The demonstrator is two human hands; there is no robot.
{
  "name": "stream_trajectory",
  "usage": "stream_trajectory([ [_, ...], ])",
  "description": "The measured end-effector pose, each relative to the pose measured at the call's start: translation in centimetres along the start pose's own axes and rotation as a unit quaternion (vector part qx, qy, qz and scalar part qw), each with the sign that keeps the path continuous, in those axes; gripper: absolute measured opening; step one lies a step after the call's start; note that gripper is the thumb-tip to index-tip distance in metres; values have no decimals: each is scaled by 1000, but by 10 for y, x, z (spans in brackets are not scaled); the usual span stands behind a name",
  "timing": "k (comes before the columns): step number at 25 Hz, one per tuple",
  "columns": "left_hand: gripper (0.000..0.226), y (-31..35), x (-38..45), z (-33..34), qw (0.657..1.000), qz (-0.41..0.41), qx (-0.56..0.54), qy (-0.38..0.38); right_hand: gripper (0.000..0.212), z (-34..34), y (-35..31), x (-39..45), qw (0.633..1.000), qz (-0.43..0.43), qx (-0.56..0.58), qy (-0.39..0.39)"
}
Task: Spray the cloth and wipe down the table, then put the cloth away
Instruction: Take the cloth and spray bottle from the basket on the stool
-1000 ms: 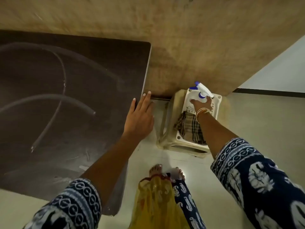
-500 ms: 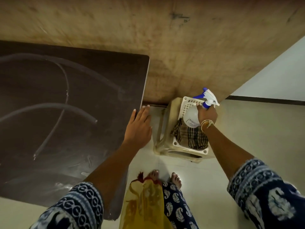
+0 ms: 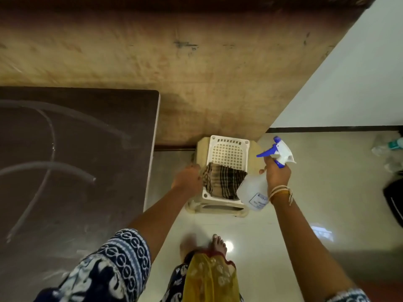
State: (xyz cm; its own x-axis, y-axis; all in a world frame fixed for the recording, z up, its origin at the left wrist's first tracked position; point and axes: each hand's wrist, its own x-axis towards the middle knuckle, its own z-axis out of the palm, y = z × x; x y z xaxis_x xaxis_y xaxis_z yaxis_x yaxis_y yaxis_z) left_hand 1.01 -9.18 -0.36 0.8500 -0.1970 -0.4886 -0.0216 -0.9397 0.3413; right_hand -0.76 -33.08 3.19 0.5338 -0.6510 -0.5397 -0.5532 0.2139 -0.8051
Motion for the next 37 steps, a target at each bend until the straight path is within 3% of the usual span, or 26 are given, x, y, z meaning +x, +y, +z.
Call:
stream_trajectory([
  [7,38,30,93,57,999,21,-43,-21,15,-9,42,46,993,96,52,-41],
  [9,59,36,113,80,995,48,-20,-84,12,-8,57,63,990,118,53,-63],
  [12,95,40,136,109,976,127,124,-130,11,-7,70,84,975,141,100,-138],
  [15,73,45,139,139,971,139,193,-32,8,-11,70,91,950,181,156,-202],
  [17,63,51,139,146,970,121,210,21,7,-15,68,95,946,196,160,-203],
  [19,53,54,141,144,972,110,208,13,7,-19,67,99,946,199,166,-194],
  [22,28,57,144,130,986,95,112,-83,4,-20,58,101,947,202,165,-188],
  [24,24,57,136,113,988,78,9,-136,5,-19,47,94,951,194,157,-185],
  [29,32,61,99,47,973,-20,-204,-106,6,-21,2,57,956,157,176,-177],
  [33,23,63,61,-20,894,-127,-424,-71,16,-29,-43,10,973,57,66,-212],
  [37,39,66,20,-76,791,-203,-573,-66,23,-34,-76,-36,977,17,39,-208],
])
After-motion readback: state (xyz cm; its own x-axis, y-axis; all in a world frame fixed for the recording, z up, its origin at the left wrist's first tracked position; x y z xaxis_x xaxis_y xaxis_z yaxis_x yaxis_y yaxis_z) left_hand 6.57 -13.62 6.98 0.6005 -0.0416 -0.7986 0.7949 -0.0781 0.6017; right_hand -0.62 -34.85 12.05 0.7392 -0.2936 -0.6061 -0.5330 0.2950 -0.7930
